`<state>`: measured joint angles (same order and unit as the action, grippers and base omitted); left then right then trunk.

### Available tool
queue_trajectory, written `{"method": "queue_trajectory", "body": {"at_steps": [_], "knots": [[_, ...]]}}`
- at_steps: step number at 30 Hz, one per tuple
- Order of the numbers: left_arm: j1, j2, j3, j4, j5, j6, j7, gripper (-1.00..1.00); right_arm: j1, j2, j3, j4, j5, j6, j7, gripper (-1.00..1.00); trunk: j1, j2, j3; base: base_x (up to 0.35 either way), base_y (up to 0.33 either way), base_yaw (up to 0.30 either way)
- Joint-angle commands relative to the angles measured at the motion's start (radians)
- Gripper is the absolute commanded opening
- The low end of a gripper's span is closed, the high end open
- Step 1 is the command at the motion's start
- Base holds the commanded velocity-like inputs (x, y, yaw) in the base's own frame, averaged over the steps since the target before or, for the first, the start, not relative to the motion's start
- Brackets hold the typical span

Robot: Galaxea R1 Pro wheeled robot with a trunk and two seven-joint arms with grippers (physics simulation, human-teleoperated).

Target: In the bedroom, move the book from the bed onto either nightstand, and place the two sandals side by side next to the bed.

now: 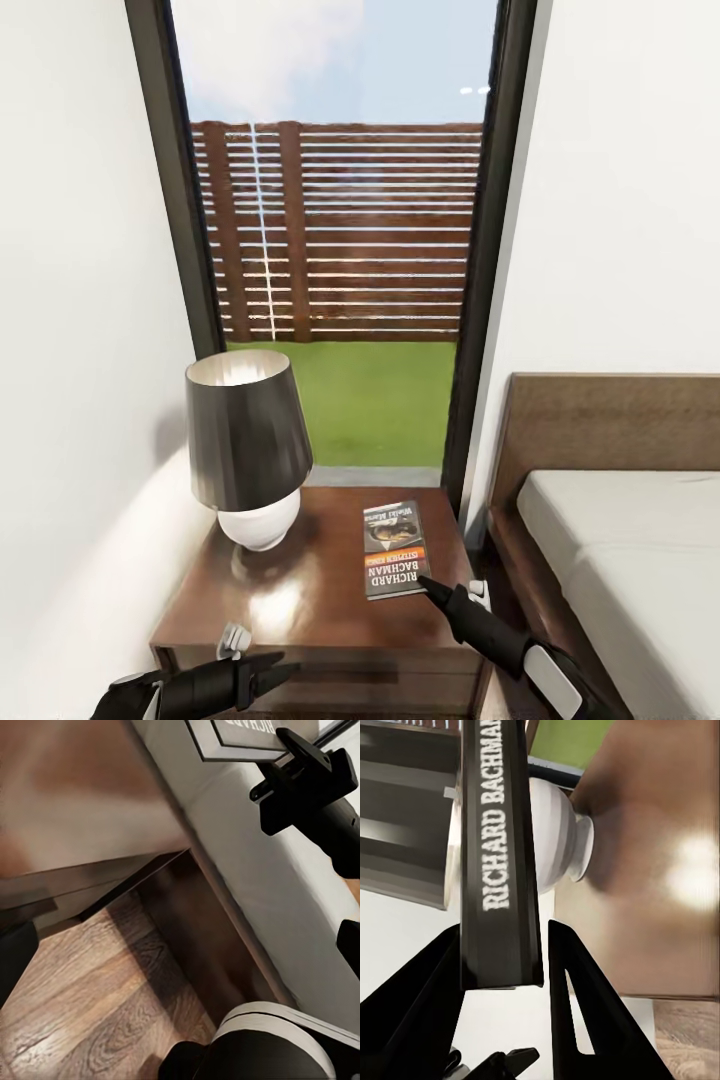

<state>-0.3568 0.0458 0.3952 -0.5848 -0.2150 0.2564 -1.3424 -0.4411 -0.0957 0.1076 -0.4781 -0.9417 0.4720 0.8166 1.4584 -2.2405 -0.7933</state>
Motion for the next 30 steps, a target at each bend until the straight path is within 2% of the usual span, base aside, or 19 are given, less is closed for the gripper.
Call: {"method": "queue_trajectory", "body": {"at_steps": [1, 5, 11, 22, 30], "knots": [[-0.001, -0.001, 0.007, -0.001, -0.010, 0.011, -0.008, 1.00, -0.001, -0.001, 0.004, 0.000, -0.012, 0.007, 0.000, -1.00, 0.004, -0.008, -0.004, 0.000, 0.000, 0.000], [-0.001, -0.001, 0.007, -0.001, -0.010, 0.011, -0.008, 1.00, -0.001, -0.001, 0.004, 0.000, -0.012, 0.008, 0.000, -1.00, 0.019, -0.036, -0.017, 0.000, 0.000, 0.000], [-0.001, -0.001, 0.008, -0.001, -0.010, 0.011, -0.008, 1.00, -0.001, -0.001, 0.004, 0.000, -0.012, 0.008, 0.000, -1.00, 0.019, -0.036, -0.017, 0.005, 0.000, 0.000], [-0.001, 0.000, 0.008, -0.001, -0.009, 0.009, -0.008, 1.00, -0.001, -0.001, 0.004, 0.000, -0.012, 0.007, -0.002, -1.00, 0.019, -0.036, -0.017, 0.143, 0.000, 0.000], [-0.001, 0.000, 0.008, -0.001, -0.010, 0.010, -0.008, 1.00, -0.001, -0.001, 0.004, 0.000, -0.012, 0.007, -0.002, -1.00, 0.019, -0.036, -0.017, 0.296, 0.000, 0.000]]}}
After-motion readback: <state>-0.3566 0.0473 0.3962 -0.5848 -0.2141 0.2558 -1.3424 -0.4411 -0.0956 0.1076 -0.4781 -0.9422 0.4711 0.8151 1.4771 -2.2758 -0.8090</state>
